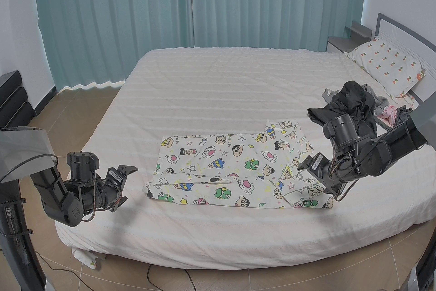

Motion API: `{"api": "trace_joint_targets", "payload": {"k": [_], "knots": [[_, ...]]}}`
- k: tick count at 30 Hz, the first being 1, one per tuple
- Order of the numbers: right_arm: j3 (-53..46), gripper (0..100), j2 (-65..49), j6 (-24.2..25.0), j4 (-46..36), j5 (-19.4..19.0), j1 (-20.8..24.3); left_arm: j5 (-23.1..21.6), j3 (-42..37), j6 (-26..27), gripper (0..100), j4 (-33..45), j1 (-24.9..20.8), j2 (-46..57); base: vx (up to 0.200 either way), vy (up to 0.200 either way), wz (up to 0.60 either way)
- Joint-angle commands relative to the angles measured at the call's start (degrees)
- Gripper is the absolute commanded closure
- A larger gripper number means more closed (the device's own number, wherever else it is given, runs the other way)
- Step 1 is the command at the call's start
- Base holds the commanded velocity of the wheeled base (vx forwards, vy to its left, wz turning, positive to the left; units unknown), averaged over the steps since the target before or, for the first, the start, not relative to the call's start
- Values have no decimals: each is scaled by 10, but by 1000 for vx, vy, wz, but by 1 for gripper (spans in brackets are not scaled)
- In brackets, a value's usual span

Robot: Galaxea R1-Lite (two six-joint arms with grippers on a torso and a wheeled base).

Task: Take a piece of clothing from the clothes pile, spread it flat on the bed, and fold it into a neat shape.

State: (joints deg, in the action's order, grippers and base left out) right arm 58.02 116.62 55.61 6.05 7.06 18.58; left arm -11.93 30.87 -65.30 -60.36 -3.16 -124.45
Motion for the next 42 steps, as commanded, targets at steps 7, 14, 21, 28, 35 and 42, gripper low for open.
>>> {"api": "trace_joint_targets", "payload": {"k": [7, 14, 21, 28, 35, 42], "knots": [[-42, 0, 81, -85, 124, -33, -79, 0, 0, 1, 0, 0, 0, -1, 0, 0, 0], [-102, 0, 118, -247, 258, -151, -140, -1, 0, 1, 0, 0, 0, -1, 0, 0, 0], [-136, 0, 155, -273, 335, -229, -178, -2, -5, 11, 0, 0, -1, -1, 0, 0, 0], [-139, 0, 171, -272, 382, -231, -188, -1, -7, 17, 0, 0, -4, -3, 0, 0, 0], [-133, 0, 179, -257, 403, -232, -188, -1, -7, 17, 0, 0, -4, -3, 0, 0, 0], [-131, 100, 194, -234, 449, -232, -182, -1, -8, 18, 0, 0, -4, -3, 0, 0, 0]]}}
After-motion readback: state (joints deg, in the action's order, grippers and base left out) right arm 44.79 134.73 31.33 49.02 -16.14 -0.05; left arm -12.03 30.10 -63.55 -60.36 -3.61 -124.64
